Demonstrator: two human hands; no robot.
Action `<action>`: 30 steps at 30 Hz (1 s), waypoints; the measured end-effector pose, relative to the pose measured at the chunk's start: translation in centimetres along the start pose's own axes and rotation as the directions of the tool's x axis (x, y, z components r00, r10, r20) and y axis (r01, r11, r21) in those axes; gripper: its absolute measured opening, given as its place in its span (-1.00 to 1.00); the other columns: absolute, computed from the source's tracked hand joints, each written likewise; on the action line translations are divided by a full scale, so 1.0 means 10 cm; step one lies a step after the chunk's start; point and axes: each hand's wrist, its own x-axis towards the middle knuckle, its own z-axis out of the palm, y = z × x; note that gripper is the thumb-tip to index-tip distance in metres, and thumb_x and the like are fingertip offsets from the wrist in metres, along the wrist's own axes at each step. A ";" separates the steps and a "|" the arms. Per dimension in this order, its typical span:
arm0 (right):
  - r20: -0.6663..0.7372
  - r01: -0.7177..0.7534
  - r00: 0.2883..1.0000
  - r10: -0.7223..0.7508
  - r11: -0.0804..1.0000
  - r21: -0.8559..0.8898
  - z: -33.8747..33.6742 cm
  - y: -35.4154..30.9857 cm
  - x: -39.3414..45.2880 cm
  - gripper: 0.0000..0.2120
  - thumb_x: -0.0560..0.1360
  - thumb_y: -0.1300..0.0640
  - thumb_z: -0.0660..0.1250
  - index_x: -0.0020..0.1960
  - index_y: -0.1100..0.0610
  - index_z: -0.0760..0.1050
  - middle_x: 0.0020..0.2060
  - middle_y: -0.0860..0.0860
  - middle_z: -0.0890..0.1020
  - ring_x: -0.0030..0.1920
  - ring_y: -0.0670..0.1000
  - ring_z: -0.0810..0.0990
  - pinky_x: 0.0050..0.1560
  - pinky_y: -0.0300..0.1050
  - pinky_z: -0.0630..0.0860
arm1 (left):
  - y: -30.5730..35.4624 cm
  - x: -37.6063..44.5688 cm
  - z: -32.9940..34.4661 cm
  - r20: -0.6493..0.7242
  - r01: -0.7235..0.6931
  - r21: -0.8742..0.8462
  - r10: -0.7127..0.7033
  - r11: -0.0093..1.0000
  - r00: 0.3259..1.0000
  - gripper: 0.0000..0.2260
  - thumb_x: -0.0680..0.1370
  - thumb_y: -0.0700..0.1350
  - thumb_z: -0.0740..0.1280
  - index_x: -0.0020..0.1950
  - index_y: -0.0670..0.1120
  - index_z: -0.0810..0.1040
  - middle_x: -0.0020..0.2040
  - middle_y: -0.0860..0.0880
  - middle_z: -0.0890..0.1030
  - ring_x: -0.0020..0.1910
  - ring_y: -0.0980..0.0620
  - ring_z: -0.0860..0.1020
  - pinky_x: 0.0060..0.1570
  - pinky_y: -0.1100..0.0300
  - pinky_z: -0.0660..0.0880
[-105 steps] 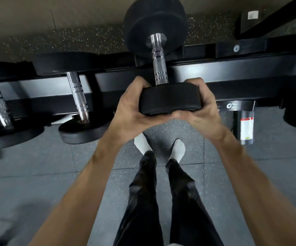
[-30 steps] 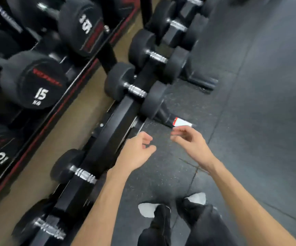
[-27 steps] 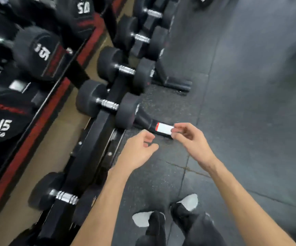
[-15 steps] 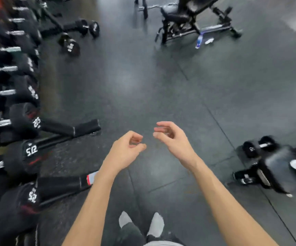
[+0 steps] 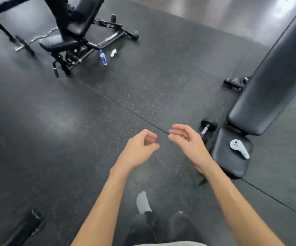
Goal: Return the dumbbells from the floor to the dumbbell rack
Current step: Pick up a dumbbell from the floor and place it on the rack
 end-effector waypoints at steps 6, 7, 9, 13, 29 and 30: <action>-0.225 -0.094 0.967 0.119 0.989 0.118 -0.82 -0.01 0.82 -0.72 0.54 0.13 0.48 0.23 -0.04 0.59 0.12 -0.09 0.73 0.10 -0.13 0.69 0.29 -0.05 0.56 | 0.78 1.42 0.37 0.202 -0.062 0.123 0.036 0.990 0.979 -0.82 0.56 -0.06 0.43 0.14 0.07 0.59 0.13 0.12 0.63 0.12 0.21 0.59 -0.08 0.35 0.46; -0.239 -0.102 0.962 0.129 0.987 0.125 -0.91 0.00 0.93 -0.72 0.54 0.12 0.47 0.24 -0.04 0.59 0.12 -0.10 0.73 0.10 -0.13 0.69 0.27 -0.07 0.56 | 0.86 1.61 0.44 0.230 -0.073 0.142 0.039 0.987 0.972 -0.82 0.55 -0.06 0.43 0.14 0.08 0.59 0.12 0.12 0.64 0.12 0.20 0.59 -0.05 0.33 0.47; -0.271 -0.122 0.949 0.161 0.981 0.154 -1.14 0.04 1.20 -0.73 0.55 0.13 0.47 0.23 -0.04 0.59 0.10 -0.11 0.73 0.09 -0.16 0.69 0.23 -0.10 0.56 | 1.07 2.02 0.64 0.289 -0.086 0.169 0.034 0.982 0.957 -0.82 0.55 -0.05 0.44 0.14 0.08 0.59 0.12 0.12 0.64 0.14 0.17 0.60 0.03 0.25 0.51; -0.382 -0.134 0.899 0.213 0.966 0.222 -1.72 0.02 1.82 -0.75 0.54 0.14 0.46 0.19 -0.07 0.60 0.07 -0.12 0.74 0.09 -0.15 0.69 0.17 -0.10 0.55 | 1.66 2.81 1.11 0.430 -0.134 0.205 0.034 0.970 0.902 -0.83 0.56 -0.07 0.44 0.14 0.06 0.60 0.12 0.11 0.64 0.13 0.15 0.61 0.05 0.21 0.54; -0.812 0.045 0.366 0.455 0.863 0.503 -3.40 -0.44 3.13 -0.77 0.56 0.24 0.44 0.15 0.00 0.59 0.08 -0.03 0.72 0.06 -0.11 0.67 0.20 -0.14 0.56 | 3.89 5.25 2.64 0.897 -0.666 0.309 0.023 0.679 0.440 -0.85 0.57 -0.03 0.40 0.13 0.10 0.58 0.08 0.15 0.64 0.04 0.20 0.60 -0.16 0.28 0.50; -0.813 0.064 0.303 0.498 0.840 0.539 -3.37 -0.42 3.17 -0.77 0.55 0.23 0.44 0.16 -0.01 0.60 0.07 -0.05 0.73 0.07 -0.11 0.67 0.21 -0.13 0.57 | 3.95 5.36 2.75 0.923 -0.706 0.301 -0.009 0.641 0.385 -0.85 0.57 -0.04 0.40 0.13 0.09 0.57 0.09 0.14 0.64 0.04 0.20 0.60 -0.16 0.28 0.50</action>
